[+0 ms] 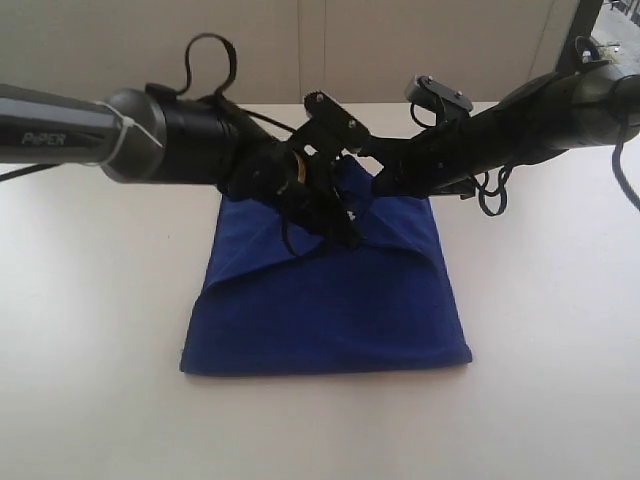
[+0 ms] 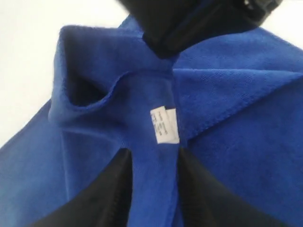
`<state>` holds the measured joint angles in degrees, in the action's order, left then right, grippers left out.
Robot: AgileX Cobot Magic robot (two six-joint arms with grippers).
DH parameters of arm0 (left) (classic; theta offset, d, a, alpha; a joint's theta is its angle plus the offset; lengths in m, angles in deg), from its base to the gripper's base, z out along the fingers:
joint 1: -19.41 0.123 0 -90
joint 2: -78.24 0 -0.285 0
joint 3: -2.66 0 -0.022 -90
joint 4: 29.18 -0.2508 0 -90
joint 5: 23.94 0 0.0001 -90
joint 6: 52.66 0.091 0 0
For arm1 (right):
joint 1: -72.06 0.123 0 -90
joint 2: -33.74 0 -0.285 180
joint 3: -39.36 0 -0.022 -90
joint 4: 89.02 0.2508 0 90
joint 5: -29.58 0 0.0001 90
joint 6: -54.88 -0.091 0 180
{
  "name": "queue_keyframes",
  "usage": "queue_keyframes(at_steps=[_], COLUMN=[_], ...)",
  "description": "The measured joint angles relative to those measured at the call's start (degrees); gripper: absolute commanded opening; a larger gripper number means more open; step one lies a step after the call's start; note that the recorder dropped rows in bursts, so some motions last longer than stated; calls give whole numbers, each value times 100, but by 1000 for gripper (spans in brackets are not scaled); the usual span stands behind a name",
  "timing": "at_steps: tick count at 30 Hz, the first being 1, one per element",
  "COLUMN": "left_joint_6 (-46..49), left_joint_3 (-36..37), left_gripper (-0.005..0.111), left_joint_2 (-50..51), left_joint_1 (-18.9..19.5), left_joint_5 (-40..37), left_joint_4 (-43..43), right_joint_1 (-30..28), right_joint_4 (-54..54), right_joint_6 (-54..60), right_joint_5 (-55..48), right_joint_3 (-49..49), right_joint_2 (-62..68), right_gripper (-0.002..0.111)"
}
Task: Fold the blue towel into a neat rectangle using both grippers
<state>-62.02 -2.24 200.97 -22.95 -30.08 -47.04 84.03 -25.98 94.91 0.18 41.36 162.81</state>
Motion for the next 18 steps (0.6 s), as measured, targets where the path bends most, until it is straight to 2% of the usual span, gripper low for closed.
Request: queue_keyframes(at_steps=[3, 5, 8, 10, 12, 16, 18], left_joint_6=[221, 671, 1944, 2824, 3279, 3675, 3858], left_joint_3=[-251, -428, -641, -701, -714, -760, -760], left_gripper=[34, 34, 34, 34, 34, 34, 41], left_joint_2=[-222, -284, -292, -292, -292, -58, 121], left_joint_1=[25, 80, 146, 184, 261, 516, 615], left_joint_5=[-960, -1332, -1652, -1678, -1545, -970, -902], left_joint_4=[494, 1124, 2412, 3264, 3748, 4047, 4067], right_joint_1=[0, 0, 0, 0, 0, 0, 0], right_joint_4=[0, 0, -4, -4, -4, -4, -4], right_joint_6=[0, 0, 0, 0, 0, 11, 11], right_joint_5=[0, 0, 0, 0, 0, 0, 0], right_joint_3=[0, 0, 0, 0, 0, 0, 0], right_joint_2=[0, 0, 0, 0, 0, 0, 0], right_gripper=[0, 0, 0, 0, 0, 0, 0])
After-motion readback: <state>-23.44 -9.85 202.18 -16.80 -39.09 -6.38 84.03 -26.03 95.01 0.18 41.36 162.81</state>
